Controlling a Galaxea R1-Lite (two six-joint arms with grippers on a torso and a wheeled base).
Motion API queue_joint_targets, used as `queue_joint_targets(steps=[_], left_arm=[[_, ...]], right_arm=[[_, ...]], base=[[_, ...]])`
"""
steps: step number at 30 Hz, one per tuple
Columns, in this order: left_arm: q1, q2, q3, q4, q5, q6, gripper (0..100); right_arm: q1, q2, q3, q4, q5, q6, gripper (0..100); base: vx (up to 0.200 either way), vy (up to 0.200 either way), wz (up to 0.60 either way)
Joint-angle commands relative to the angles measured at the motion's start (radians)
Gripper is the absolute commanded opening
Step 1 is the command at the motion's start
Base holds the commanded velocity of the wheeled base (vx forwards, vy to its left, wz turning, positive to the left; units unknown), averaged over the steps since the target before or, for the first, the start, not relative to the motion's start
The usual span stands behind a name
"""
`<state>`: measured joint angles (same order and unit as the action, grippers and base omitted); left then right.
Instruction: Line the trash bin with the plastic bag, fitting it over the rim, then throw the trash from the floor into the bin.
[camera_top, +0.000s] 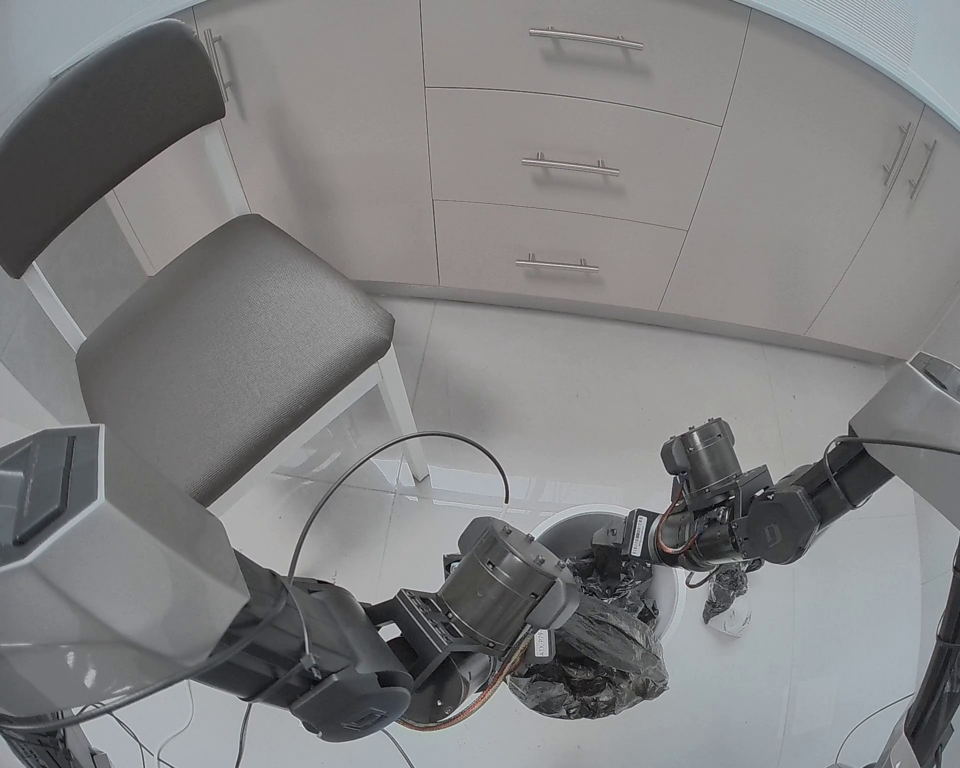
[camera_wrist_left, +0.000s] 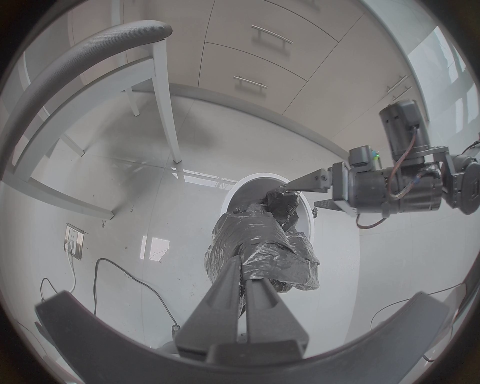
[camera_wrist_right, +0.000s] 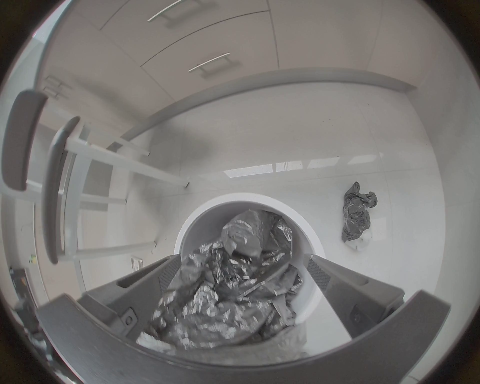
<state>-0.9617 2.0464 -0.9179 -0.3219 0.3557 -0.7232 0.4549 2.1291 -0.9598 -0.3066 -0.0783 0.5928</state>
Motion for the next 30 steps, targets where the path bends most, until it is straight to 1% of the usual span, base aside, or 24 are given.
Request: queue_joint_targets(steps=[1,4,5,7,9,10,11,14,16,17,18,19,24,27,29,30], left_arm=[[0.001,-0.002,0.002,0.0,0.0,-0.001,0],[0.006,-0.005,0.001,0.0,0.0,-0.002,0],[0.006,-0.005,0.001,0.0,0.0,-0.002,0],[0.008,-0.008,0.002,0.0,0.0,-0.002,0],[0.009,-0.008,0.002,0.0,0.0,-0.002,0],[0.015,-0.009,0.002,0.0,0.0,-0.002,0],[0.015,-0.009,0.001,0.0,0.0,-0.002,0],[0.018,-0.009,-0.001,0.0,0.0,-0.002,0],[0.018,-0.009,-0.001,0.0,0.0,-0.002,0],[0.02,-0.008,0.001,0.0,0.0,-0.002,0],[0.021,-0.008,-0.001,0.0,0.0,-0.002,0],[0.024,-0.009,0.001,0.0,0.0,-0.002,0],[0.026,-0.011,-0.001,0.0,0.0,-0.007,0],[0.026,-0.011,-0.001,0.0,0.0,-0.007,0],[0.026,-0.009,-0.001,0.0,0.0,-0.007,0],[0.026,-0.009,0.001,0.0,0.0,-0.007,0]], right_arm=[[-0.01,-0.078,0.01,0.0,-0.001,-0.004,100],[-0.007,-0.149,0.072,0.0,-0.005,-0.044,100],[-0.005,-0.181,0.104,0.001,-0.003,-0.071,100],[0.008,-0.259,0.202,0.0,-0.003,-0.154,100],[0.011,-0.276,0.228,-0.003,-0.003,-0.171,100],[0.05,-0.354,0.342,-0.012,-0.005,-0.225,100],[0.073,-0.385,0.385,-0.011,-0.006,-0.231,100],[0.122,-0.423,0.464,-0.012,-0.011,-0.229,100],[0.143,-0.428,0.489,-0.016,-0.012,-0.228,100],[0.173,-0.429,0.515,-0.026,-0.014,-0.226,100],[0.179,-0.428,0.52,-0.028,-0.015,-0.226,100],[0.214,-0.419,0.547,-0.045,-0.032,-0.222,100],[0.3,-0.359,0.604,-0.078,-0.094,-0.191,100],[0.335,-0.31,0.618,-0.097,-0.107,-0.165,100],[0.34,-0.278,0.615,-0.106,-0.113,-0.159,100],[0.34,-0.245,0.607,-0.118,-0.129,-0.154,100]], base=[[0.0,0.0,0.0],[0.0,0.0,0.0],[0.0,0.0,0.0],[0.0,0.0,0.0],[0.0,0.0,0.0],[0.0,0.0,0.0],[0.0,0.0,0.0],[0.0,0.0,0.0],[0.0,0.0,0.0],[0.0,0.0,0.0],[0.0,0.0,0.0],[0.0,0.0,0.0],[0.0,0.0,0.0],[0.0,0.0,0.0],[0.0,0.0,0.0],[0.0,0.0,0.0]])
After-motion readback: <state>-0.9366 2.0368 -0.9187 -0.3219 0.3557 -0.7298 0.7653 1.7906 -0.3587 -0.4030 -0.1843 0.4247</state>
